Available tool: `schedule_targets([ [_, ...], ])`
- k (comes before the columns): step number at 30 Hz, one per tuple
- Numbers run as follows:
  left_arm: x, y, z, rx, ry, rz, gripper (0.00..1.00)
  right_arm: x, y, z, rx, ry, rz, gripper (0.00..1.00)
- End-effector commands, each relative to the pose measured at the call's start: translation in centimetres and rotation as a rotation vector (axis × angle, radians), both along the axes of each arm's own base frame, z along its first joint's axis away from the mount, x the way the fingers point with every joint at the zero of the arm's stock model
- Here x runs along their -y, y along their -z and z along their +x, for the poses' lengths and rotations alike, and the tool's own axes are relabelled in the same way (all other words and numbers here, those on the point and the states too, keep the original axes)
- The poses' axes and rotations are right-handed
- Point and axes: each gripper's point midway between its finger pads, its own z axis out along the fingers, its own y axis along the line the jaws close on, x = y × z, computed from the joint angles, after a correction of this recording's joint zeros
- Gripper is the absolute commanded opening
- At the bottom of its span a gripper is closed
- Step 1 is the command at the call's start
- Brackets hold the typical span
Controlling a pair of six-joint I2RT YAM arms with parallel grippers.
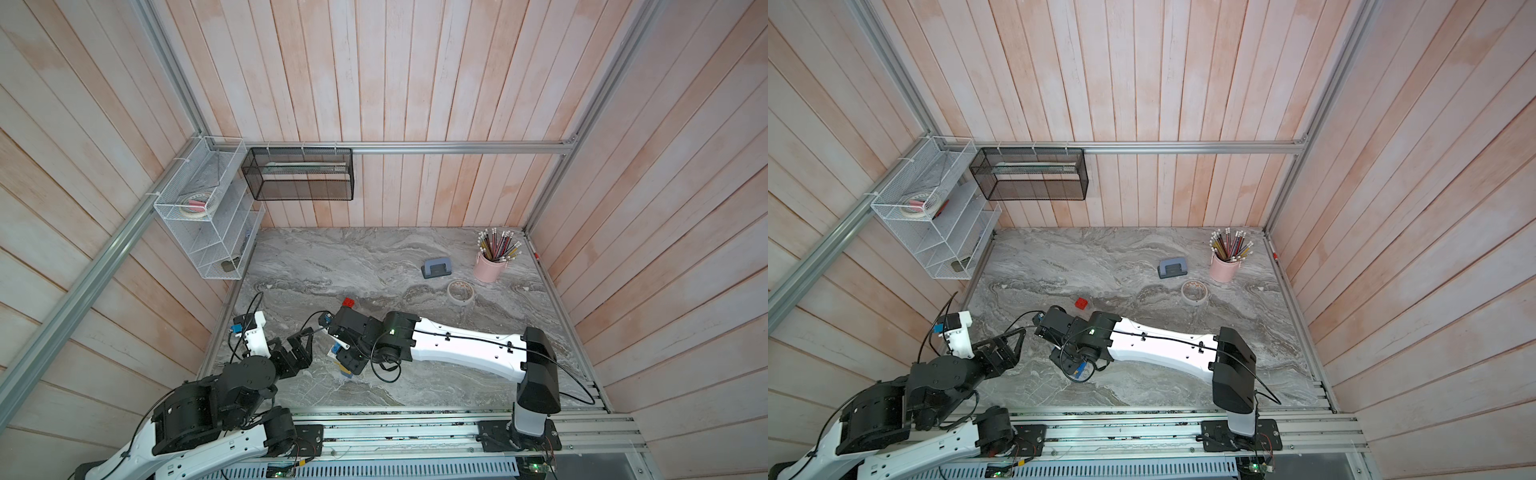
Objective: Assemble a spoon with lego
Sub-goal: Assemble the lego brick with the lego brick.
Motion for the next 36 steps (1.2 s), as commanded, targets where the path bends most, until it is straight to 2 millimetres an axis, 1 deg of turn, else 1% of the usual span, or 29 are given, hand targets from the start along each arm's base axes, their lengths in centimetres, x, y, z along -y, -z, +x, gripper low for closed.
schedule_targets([
  [1, 0.1, 0.6, -0.1, -0.01, 0.008, 0.01, 1.0, 0.2, 0.3, -0.6, -0.006, -0.024, -0.007, 0.03],
  [7, 0.2, 0.6, -0.1, -0.009, 0.014, 0.009, 1.0, -0.1, 0.5, -0.6, -0.006, -0.027, 0.003, 0.03],
  [20, 0.1, 0.8, -0.2, -0.011, 0.015, 0.009, 1.0, 0.3, 1.6, -0.6, -0.01, -0.022, -0.012, 0.03],
  [30, -0.2, 0.9, -0.3, -0.011, 0.013, 0.001, 1.0, 0.3, 1.8, -0.6, -0.012, -0.025, -0.014, 0.03],
  [36, -0.2, 1.0, -0.4, -0.013, 0.015, 0.001, 1.0, 0.3, 2.3, -1.0, -0.023, -0.043, -0.012, 0.03],
])
